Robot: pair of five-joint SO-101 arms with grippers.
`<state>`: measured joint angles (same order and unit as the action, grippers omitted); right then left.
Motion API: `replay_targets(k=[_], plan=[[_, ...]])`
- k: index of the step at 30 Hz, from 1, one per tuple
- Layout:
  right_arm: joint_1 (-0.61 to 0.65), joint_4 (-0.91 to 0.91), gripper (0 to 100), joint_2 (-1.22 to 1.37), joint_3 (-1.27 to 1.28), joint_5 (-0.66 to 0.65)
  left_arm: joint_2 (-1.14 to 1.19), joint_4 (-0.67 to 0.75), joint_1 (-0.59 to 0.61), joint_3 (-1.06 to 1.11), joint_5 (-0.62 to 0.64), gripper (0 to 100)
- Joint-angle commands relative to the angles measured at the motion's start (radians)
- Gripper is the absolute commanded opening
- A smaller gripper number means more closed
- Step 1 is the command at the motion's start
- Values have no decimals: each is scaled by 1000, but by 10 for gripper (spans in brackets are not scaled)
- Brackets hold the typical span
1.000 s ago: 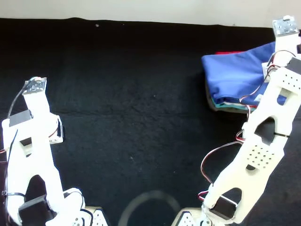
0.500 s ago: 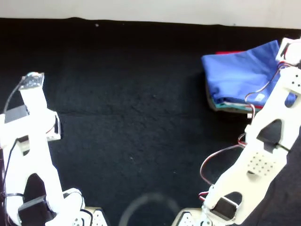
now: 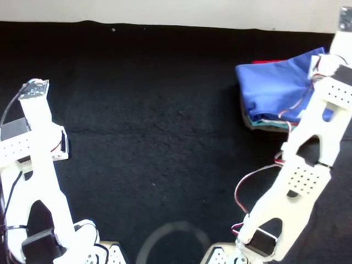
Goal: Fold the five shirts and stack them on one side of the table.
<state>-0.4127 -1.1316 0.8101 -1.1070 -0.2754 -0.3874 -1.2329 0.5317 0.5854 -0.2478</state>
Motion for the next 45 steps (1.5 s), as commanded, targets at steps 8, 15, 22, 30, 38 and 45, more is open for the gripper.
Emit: replay_targets(k=[8, 15, 22, 30, 38, 45], plan=[[-53, 33, 7, 24, -77, -8, -8, -15, 2, -38, -6, 119], [-42, -217, 9, -67, -337, 35, -113, -123, -1, -94, -3, 119], [44, -645, 9, -211, -550, 92, -435, -186, -114, -4, -6, 119], [10, -638, 9, -437, -486, 89, -789, -180, -286, 283, -6, 119], [41, -636, 9, -974, 171, 91, -1113, -110, -277, 529, -8, 119], [205, -621, 9, -1412, 915, 164, -1380, -21, -259, 783, -8, 119]])
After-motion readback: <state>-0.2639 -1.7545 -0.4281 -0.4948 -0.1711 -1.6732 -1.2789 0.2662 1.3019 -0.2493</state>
